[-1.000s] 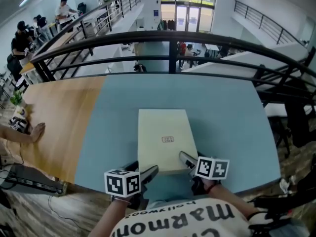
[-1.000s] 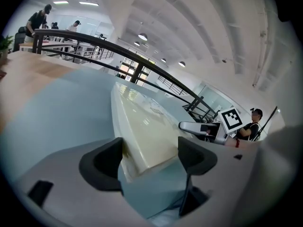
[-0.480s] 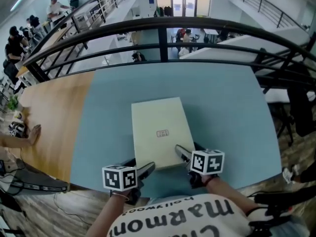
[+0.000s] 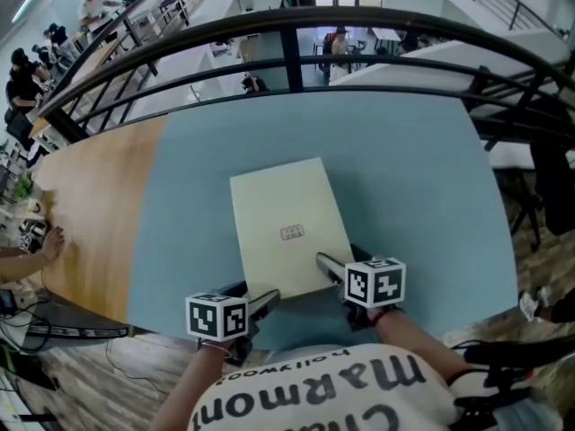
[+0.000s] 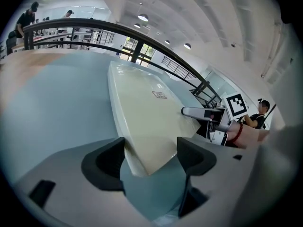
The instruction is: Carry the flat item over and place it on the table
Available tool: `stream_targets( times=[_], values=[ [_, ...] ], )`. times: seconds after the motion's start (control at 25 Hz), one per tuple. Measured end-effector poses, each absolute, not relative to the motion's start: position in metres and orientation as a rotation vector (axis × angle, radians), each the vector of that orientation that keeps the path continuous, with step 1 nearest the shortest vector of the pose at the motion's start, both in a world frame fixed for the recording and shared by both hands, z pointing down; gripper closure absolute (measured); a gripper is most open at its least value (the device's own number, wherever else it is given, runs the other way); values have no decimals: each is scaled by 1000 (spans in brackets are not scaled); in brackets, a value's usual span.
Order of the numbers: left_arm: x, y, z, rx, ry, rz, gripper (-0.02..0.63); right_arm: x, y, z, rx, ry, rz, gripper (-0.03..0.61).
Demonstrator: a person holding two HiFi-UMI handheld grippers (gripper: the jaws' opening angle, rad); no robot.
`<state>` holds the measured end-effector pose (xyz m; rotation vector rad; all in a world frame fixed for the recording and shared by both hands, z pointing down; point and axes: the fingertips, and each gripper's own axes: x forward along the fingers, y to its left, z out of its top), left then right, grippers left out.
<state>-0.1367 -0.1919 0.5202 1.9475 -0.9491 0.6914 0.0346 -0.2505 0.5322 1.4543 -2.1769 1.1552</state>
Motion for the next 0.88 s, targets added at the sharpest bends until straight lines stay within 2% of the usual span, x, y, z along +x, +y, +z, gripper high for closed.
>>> stream_targets(
  times=[0.88],
  values=[
    [-136,-190,532,1918,-928,656,279,37,-262,535,1484,-2283,1085,216]
  ],
)
